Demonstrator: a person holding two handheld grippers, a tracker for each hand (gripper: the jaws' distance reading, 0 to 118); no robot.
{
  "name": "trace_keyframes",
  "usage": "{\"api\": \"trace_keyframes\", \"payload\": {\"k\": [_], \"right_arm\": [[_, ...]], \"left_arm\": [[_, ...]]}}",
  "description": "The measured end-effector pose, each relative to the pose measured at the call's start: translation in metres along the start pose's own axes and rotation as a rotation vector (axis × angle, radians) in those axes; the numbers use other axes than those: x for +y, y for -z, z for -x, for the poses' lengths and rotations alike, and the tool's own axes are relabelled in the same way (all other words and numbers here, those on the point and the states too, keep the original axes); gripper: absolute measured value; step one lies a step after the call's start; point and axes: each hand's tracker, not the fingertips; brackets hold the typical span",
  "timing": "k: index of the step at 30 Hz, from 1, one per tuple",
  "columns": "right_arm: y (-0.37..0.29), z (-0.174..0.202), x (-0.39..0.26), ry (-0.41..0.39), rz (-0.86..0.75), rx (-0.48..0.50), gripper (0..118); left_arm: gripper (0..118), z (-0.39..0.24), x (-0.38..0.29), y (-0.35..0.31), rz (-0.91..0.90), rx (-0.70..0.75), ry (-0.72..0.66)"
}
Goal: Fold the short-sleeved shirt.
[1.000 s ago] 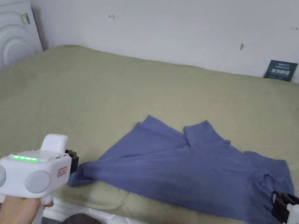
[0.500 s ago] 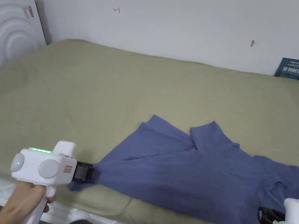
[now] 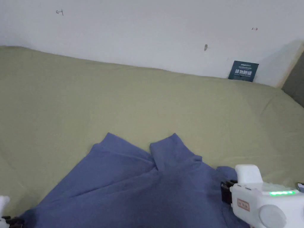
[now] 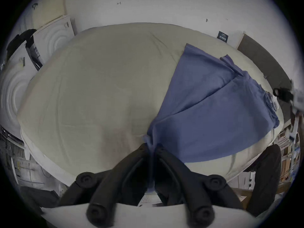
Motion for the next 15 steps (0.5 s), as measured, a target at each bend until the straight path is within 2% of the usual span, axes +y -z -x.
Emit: {"api": "trace_keyframes", "payload": {"k": [4,7,8,9,10,11,12,14,15], "right_arm": [[0.070,-0.013,0.050,-0.038,0.051,-0.010,0],[0.116,-0.018,0.076,-0.075,0.156,0.093,0],[0.126,-0.020,0.081,-0.089,0.168,0.089,15],[0.135,-0.020,0.086,-0.108,0.190,0.103,75],[0.145,-0.021,0.088,-0.108,0.228,0.126,117],[0.157,-0.019,0.088,-0.111,0.285,0.117,114],[0.155,-0.018,0.089,-0.097,0.208,0.111,105],[0.165,-0.011,0.088,-0.121,0.267,0.076,105],[0.170,-0.007,0.087,-0.126,0.296,0.052,100]], "left_arm": [[6,0.000,0.000,0.002,-0.003,0.001,-0.005],[6,-0.001,0.004,0.004,0.004,0.002,-0.007],[6,-0.001,0.005,0.004,0.008,0.000,-0.008],[6,-0.001,0.006,0.004,0.012,-0.003,-0.008],[6,0.000,0.009,0.005,0.015,-0.004,-0.005],[7,-0.001,0.010,0.005,0.018,-0.005,-0.002],[7,-0.002,0.010,0.005,0.019,-0.003,0.004],[7,0.006,0.009,0.013,0.022,0.002,0.010],[7,0.006,0.009,0.014,0.022,0.005,0.011]]}}
